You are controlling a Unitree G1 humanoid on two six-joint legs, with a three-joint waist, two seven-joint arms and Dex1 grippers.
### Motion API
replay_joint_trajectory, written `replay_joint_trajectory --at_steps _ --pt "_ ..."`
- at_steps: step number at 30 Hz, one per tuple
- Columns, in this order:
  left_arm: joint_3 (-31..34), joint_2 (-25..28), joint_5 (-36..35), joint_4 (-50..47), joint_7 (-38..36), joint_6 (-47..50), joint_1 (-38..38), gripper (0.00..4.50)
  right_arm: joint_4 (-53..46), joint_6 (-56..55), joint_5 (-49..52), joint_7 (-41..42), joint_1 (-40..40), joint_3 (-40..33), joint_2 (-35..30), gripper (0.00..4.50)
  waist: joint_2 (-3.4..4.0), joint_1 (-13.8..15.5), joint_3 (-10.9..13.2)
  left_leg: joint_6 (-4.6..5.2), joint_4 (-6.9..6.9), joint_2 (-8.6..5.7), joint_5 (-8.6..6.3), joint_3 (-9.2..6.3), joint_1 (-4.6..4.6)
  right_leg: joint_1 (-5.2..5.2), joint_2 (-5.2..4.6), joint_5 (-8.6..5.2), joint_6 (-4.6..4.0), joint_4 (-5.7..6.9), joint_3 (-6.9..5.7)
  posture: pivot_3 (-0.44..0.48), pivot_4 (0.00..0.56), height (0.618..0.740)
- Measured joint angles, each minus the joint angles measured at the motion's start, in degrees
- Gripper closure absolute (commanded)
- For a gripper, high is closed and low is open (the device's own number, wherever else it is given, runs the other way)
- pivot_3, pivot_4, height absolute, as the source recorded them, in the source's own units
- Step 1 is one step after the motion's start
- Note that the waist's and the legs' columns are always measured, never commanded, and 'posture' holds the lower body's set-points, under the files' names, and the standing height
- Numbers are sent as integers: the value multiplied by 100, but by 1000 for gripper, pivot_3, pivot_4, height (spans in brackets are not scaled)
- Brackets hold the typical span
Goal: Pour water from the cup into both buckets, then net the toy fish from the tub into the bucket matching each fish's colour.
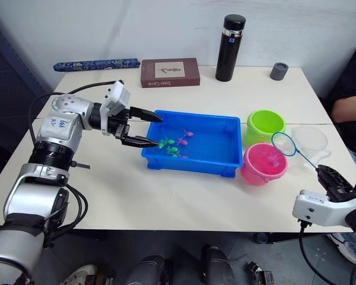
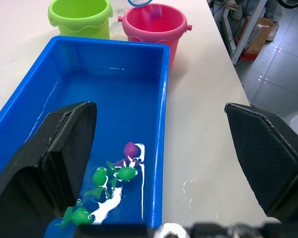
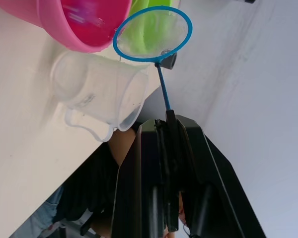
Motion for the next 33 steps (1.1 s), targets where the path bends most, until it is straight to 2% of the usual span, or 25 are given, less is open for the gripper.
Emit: replay_joint_trajectory --at_steps 8,12,17,20,24,29,33 --pt "0 4 -1 -4 0 16 1 56 107 -354 -93 -222 11 0 268 4500 0 -3 0 1 0 0 0 2 2 1 2 0 0 1 2 0 150 740" --pt "60 37 -16 -30 76 63 45 56 117 102 853 337 -771 80 144 4500 0 -58 0 3 1 1 1 8 10 3 0 0 0 10 10 0 150 740" --pt "374 208 -39 -192 482 162 307 56 131 1430 2418 1322 -2556 666 -369 4500 -1 -136 1 1 1 7 4 5 14 0 -3 -2 -4 24 5 0 150 740" --pt "544 572 -46 -392 618 324 617 56 150 2268 3158 1787 -3279 1144 -516 4500 -2 -155 0 -2 0 12 4 3 15 0 -2 -5 -8 25 4 0 150 740" --pt "836 995 -48 -738 971 615 1173 56 179 4172 4235 2273 -4272 2149 -489 4500 -2 -143 0 -1 6 12 4 1 13 -1 -14 -5 -8 28 3 0 150 740" --pt "1153 1207 -215 -1483 1451 1099 1669 56 335 6183 5207 2333 -5390 2802 -354 4500 -2 -66 0 -3 10 8 2 -19 1 -6 -24 -4 -8 21 -3 0 150 740" --pt "1392 1288 -362 -2046 1741 1400 1984 56 657 6968 5549 2198 -5946 3132 -328 4500 -2 -21 0 -5 9 8 0 -20 -1 -7 -24 -5 -9 17 -5 0 150 740"
